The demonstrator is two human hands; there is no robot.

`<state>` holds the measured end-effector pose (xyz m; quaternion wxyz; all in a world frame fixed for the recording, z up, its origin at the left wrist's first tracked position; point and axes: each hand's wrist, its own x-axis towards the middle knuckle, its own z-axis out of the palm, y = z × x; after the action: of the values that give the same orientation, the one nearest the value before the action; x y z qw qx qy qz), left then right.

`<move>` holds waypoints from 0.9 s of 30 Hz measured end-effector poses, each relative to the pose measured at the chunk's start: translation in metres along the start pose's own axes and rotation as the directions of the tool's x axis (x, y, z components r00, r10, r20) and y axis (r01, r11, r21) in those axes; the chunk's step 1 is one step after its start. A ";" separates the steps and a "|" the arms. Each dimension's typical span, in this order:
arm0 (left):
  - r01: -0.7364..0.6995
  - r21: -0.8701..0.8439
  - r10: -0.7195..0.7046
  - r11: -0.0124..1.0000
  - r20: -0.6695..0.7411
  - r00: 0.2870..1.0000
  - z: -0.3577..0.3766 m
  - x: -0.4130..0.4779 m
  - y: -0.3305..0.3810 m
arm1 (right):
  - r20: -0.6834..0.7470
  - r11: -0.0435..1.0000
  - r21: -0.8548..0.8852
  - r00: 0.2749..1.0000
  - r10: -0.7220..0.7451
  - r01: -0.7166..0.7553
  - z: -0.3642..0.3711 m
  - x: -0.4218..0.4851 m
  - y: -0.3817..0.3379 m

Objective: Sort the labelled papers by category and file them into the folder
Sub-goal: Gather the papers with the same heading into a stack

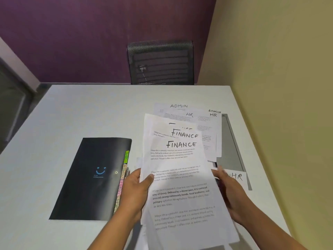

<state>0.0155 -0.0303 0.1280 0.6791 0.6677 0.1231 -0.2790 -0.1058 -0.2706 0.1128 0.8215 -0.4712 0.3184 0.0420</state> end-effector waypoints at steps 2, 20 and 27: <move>-0.015 0.001 0.015 1.000 -0.027 1.000 0.000 -0.002 -0.008 | 0.013 0.987 -0.145 0.998 -0.064 0.065 -0.002 0.001 0.010; 0.032 0.080 -0.016 0.996 -0.185 0.983 -0.009 0.007 -0.074 | -0.463 0.927 -0.375 0.864 -0.200 0.014 -0.042 -0.005 0.081; 0.089 0.056 -0.087 0.994 -0.046 0.995 -0.014 0.006 -0.088 | -0.368 0.981 -0.195 0.927 -0.076 0.003 -0.053 -0.018 0.064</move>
<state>-0.0241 -0.0140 0.0503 0.6437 0.6870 0.1591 -0.2973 -0.1690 -0.2734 0.0569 0.6976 -0.5535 0.4536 -0.0348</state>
